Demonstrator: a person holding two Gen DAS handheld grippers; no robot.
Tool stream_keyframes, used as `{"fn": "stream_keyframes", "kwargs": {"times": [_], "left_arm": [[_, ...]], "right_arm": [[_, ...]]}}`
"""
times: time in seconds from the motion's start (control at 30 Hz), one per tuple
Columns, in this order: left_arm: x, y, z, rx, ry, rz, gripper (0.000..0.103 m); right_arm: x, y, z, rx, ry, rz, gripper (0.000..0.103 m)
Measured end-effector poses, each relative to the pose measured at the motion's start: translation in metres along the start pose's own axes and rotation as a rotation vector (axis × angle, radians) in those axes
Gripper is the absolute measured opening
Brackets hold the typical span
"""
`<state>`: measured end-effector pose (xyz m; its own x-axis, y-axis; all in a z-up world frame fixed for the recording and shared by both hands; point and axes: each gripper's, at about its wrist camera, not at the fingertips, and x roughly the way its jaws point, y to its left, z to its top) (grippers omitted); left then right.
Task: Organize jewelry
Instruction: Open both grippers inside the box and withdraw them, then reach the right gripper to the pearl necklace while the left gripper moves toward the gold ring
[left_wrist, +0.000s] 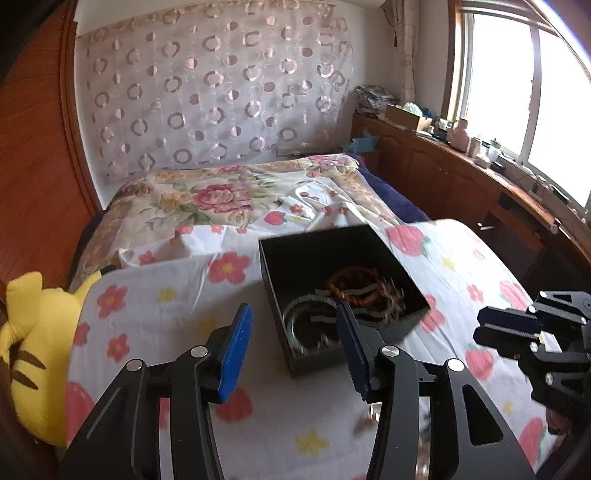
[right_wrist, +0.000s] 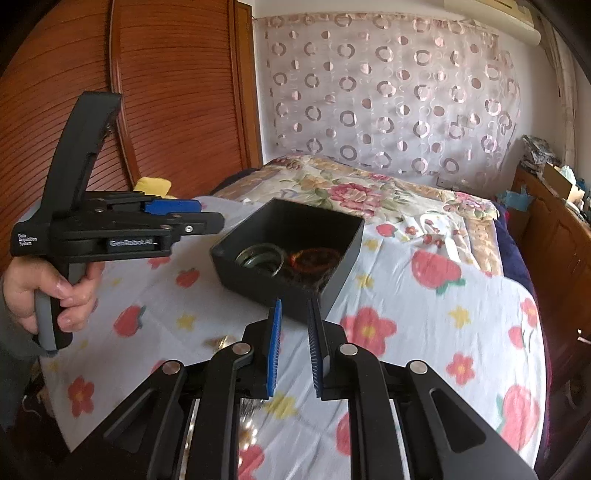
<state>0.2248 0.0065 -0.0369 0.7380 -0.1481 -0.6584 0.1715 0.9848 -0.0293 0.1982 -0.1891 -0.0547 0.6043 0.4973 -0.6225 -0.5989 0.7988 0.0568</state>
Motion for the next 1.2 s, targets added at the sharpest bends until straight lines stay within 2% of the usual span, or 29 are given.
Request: {"fn": "stream_keyframes", "kwargs": {"times": [0.37, 0.5, 0.6, 0.77, 1.07, 1.2], "left_arm": [[-0.034, -0.001, -0.065, -0.017, 0.011, -0.045, 0.051], [-0.044, -0.002, -0.082, -0.024, 0.021, -0.057, 0.052], [-0.051, -0.004, -0.097, -0.025, 0.028, -0.068, 0.056], [-0.058, -0.005, -0.119, -0.03, 0.047, -0.069, 0.058], [-0.068, -0.001, -0.14, -0.063, 0.056, -0.076, 0.058], [-0.069, -0.001, -0.142, -0.065, 0.058, -0.075, 0.058]], "right_arm": [[-0.012, 0.011, -0.039, 0.008, 0.039, 0.003, 0.016], [-0.014, 0.017, -0.051, 0.0, 0.055, 0.009, 0.022], [-0.015, 0.022, -0.062, -0.004, 0.076, 0.03, 0.023], [-0.015, 0.031, -0.078, -0.012, 0.119, 0.058, 0.023], [-0.009, 0.036, -0.092, -0.034, 0.182, 0.028, 0.023], [0.001, 0.04, -0.085, -0.042, 0.2, 0.019, 0.023]]}}
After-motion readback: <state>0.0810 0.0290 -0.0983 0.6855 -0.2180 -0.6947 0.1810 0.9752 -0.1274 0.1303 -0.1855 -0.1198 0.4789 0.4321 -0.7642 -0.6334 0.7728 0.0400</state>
